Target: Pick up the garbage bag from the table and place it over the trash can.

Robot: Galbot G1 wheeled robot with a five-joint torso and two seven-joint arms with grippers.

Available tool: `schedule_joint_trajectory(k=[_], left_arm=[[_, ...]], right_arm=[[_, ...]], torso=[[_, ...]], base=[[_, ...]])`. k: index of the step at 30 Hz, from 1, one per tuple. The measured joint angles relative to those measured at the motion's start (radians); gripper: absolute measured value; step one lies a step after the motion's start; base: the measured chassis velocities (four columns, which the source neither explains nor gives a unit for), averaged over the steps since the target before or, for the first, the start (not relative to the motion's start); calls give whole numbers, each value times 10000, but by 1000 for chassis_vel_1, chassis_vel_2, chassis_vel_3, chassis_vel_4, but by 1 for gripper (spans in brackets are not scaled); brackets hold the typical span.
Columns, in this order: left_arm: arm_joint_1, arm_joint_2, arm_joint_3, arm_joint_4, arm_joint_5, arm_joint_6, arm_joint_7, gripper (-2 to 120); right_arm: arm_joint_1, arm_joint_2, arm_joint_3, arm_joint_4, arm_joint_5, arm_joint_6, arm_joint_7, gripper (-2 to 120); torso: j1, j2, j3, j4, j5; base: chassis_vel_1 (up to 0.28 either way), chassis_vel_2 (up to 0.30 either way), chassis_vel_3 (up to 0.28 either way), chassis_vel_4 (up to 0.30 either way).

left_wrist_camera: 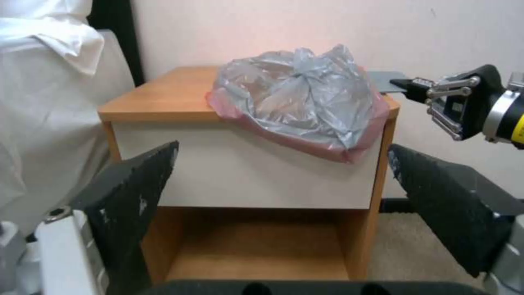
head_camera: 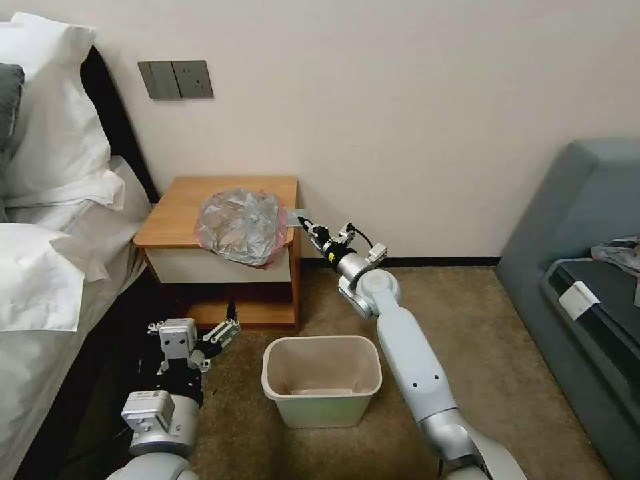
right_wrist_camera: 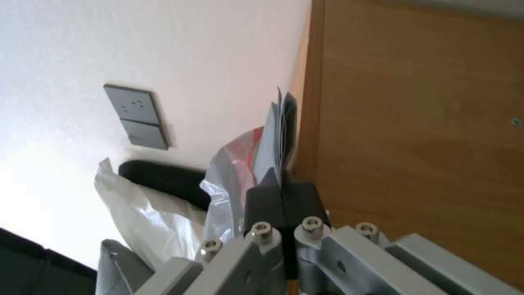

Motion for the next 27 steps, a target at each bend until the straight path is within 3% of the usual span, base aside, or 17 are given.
schedule_joint_trajectory(k=[8,22,27], left_arm=[[-245,86,-14,196,-107,-38,0,100],[-662,233,-108,175,-452,47,-4,100],[-691,273,-8,73,-470,59,40,100]], right_arm=[[-1023,-161,-232,1642,349,84,848,0],[-4917,-993,-696,6378,227,197,1788,0],[-6216,-1324,-715,7407,-312,202,1752,0]], torso=[[0,0,0,-1,0],[0,1,-2,-1,0],[0,1,-2,-2,2]], base=[[0,0,0,0],[0,0,0,0],[0,0,0,0]])
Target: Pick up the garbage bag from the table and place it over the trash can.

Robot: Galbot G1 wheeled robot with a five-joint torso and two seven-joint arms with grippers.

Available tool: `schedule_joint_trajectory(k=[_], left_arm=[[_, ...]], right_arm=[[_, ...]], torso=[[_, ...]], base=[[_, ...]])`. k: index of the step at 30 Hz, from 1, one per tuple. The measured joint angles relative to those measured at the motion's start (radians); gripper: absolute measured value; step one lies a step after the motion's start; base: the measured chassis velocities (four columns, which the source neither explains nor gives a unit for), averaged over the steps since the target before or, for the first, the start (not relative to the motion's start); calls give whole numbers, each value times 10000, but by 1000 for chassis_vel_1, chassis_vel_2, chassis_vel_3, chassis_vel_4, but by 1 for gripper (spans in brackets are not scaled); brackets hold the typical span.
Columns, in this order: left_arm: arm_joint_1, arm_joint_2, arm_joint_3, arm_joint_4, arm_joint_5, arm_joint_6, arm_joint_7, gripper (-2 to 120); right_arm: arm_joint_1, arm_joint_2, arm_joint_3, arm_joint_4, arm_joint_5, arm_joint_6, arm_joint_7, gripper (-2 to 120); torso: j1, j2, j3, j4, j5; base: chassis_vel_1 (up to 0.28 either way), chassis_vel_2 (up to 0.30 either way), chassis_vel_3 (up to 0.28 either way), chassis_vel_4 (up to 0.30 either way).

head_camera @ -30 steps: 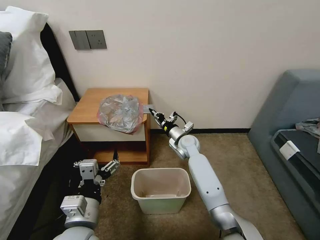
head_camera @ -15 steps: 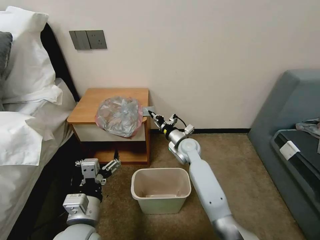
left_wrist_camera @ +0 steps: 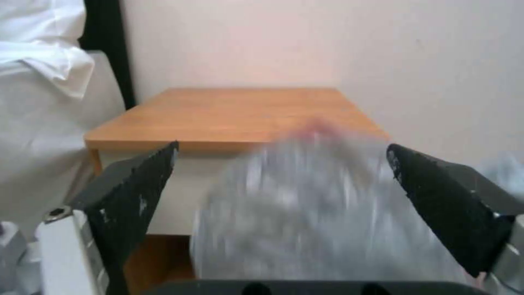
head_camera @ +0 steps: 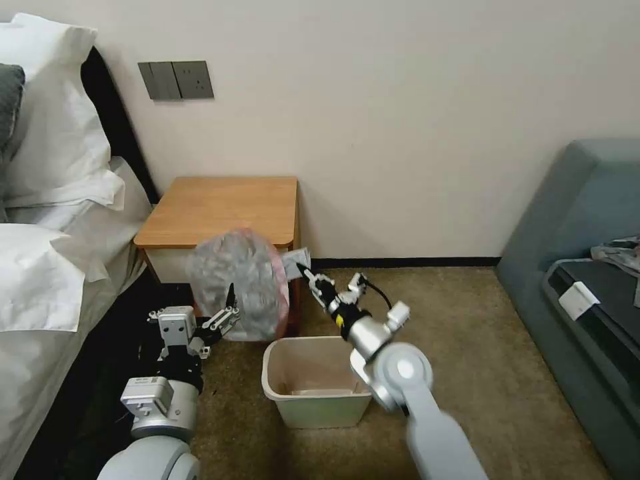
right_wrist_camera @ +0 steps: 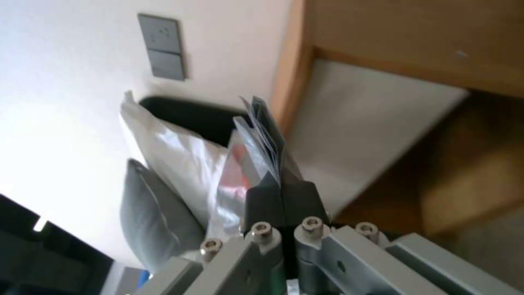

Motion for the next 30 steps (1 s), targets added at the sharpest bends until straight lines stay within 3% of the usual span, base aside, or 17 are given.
schedule_joint_trajectory(k=[11,21,30], left_arm=[[-119,115,194,41,-11,-26,66,100],[-131,65,220,80,-10,-64,75,100],[-173,-18,226,156,20,-66,80,100]], right_arm=[[-2853,-633,332,1384,-1766,70,-293,0],[-3596,-656,902,1451,-1923,50,-222,-1],[-3565,-848,973,1586,-2196,-62,190,31]], torso=[[0,0,0,2,0],[0,-1,1,2,0],[0,-1,1,3,0]], base=[[0,0,0,0],[0,0,0,0],[0,0,0,0]])
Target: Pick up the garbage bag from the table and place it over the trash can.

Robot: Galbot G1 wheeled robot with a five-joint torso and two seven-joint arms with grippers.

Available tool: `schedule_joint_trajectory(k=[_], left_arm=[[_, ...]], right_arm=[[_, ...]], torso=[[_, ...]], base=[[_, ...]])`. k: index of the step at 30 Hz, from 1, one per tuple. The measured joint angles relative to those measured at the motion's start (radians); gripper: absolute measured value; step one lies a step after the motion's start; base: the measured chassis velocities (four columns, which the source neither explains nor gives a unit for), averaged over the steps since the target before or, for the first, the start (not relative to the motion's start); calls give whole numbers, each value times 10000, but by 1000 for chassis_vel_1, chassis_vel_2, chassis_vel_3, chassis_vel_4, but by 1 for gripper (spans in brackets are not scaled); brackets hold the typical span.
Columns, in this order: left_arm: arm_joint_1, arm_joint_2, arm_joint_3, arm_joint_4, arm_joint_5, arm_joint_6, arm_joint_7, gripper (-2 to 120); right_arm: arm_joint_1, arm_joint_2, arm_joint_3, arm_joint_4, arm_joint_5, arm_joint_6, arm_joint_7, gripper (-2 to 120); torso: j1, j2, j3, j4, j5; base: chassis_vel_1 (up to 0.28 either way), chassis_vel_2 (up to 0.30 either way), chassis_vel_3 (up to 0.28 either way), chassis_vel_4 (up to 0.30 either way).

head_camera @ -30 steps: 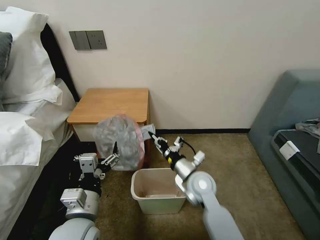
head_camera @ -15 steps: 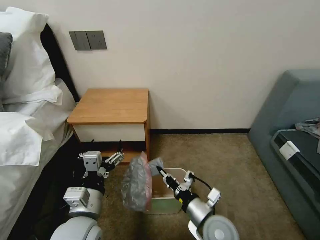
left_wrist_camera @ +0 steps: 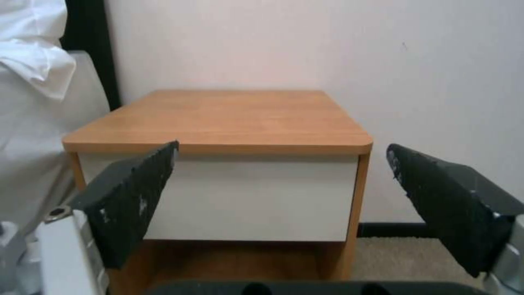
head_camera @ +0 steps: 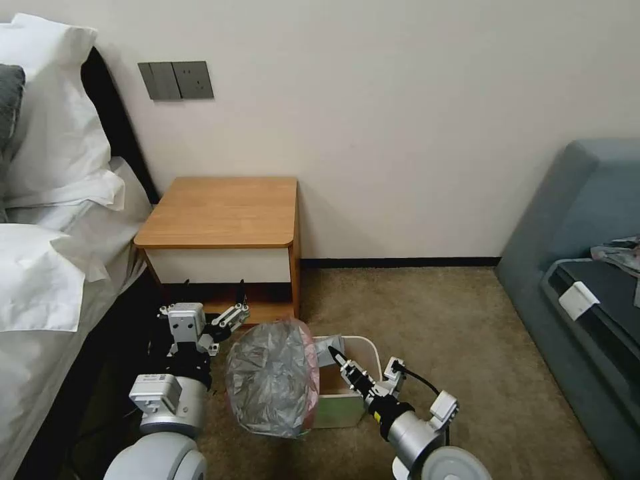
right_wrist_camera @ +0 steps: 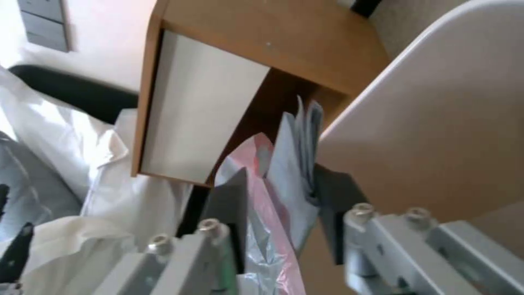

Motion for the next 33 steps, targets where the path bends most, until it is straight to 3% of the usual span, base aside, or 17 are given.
schedule_joint_trajectory(k=[7,9,18,27,33], left_arm=[[-1,4,-9,19,1,2,0,100],[1,15,-10,19,-3,9,0,100],[175,87,90,158,-6,44,-49,100],[671,344,356,474,79,48,-333,99],[767,217,718,898,390,172,-996,94]], right_arm=[[-216,-413,352,343,-193,38,173,54],[-265,-624,562,621,-95,38,329,67],[-130,-507,751,1361,-290,136,611,97],[90,-266,799,1519,-815,362,567,100],[74,-120,812,1416,-1036,514,512,100]], torso=[[0,0,0,0,1],[0,0,0,0,0],[0,0,0,0,0],[0,0,0,0,0],[0,0,0,0,-1]], base=[[0,0,0,0],[0,0,0,0],[0,0,0,0],[0,0,0,0],[0,0,0,0]])
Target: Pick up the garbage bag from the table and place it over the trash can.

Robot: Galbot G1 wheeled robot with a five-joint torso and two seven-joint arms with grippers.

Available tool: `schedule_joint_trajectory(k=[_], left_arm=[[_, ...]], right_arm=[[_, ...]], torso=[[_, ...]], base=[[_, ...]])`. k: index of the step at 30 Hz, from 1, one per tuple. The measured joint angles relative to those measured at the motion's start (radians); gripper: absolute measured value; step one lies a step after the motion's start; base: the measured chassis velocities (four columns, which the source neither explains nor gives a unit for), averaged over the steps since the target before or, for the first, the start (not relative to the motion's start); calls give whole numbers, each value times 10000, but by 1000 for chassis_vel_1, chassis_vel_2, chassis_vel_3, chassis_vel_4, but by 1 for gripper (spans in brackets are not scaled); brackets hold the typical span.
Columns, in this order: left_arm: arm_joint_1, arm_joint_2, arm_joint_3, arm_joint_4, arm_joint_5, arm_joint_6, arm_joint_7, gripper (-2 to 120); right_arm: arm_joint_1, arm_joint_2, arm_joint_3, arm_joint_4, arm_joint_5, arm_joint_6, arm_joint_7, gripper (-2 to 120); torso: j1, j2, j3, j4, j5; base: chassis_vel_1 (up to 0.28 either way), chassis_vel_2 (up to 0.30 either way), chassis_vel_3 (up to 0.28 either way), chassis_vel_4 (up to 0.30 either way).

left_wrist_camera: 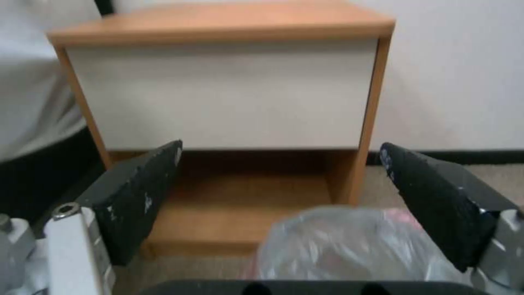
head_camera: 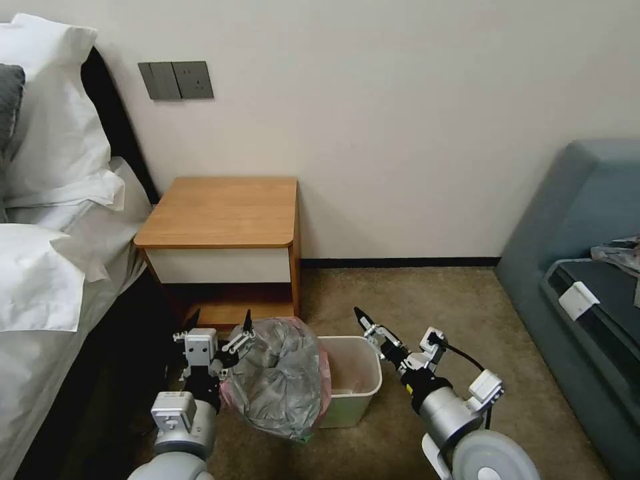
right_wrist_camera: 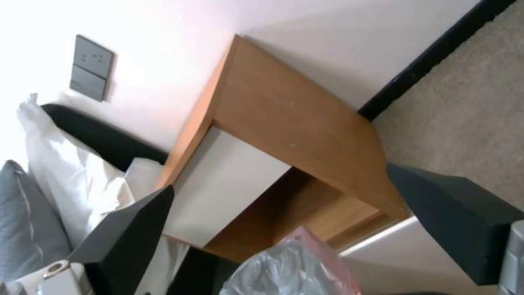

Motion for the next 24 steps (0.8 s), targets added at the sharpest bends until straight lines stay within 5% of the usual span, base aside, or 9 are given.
schedule_joint_trajectory(k=[8,24], left_arm=[[88,-12,625,364,139,157,-826,93],[-52,24,1285,958,-167,772,-1513,81]], right_arm=[[-8,133,-81,-266,-258,157,-96,100],[28,238,-105,-449,-411,323,-177,100]], torso=[[0,0,0,0,0],[0,0,0,0,0]], base=[[0,0,0,0],[0,0,0,0]])
